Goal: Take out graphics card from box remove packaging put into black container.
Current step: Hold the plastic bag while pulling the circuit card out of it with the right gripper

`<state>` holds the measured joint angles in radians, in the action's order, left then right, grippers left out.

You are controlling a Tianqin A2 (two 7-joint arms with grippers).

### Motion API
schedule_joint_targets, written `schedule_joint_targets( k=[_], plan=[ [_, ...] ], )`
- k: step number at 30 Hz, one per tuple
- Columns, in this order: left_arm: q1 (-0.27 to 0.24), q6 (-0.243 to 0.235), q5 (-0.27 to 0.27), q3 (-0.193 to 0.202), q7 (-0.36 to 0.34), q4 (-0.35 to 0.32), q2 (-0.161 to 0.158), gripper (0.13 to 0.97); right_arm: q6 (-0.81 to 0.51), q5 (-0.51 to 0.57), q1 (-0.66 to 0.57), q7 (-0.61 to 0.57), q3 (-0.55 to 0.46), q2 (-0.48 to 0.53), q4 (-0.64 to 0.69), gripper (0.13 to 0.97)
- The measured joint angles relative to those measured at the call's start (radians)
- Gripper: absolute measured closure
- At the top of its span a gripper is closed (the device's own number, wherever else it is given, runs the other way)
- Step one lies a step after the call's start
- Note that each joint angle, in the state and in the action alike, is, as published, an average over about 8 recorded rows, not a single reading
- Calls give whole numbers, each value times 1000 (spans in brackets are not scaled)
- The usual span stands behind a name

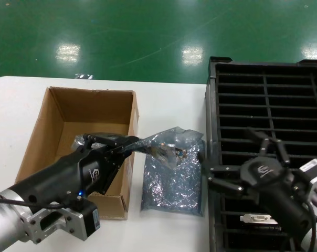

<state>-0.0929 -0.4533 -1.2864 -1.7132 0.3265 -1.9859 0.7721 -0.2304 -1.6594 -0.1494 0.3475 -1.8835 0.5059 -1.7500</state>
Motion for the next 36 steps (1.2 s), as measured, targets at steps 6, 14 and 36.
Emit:
schedule_joint_targets(
  k=[6,14,36],
  plan=[
    [0,0,0,0,0,0,0,958,-83,181,-18,175,-20,-6,-36,237],
    [0,0,0,0,0,0,0,958,-191,404,-31,311,22,-116,-36,361],
    [0,0,0,0,0,0,0,958,-343,560,65,390,227,-169,-128,827]
  ],
)
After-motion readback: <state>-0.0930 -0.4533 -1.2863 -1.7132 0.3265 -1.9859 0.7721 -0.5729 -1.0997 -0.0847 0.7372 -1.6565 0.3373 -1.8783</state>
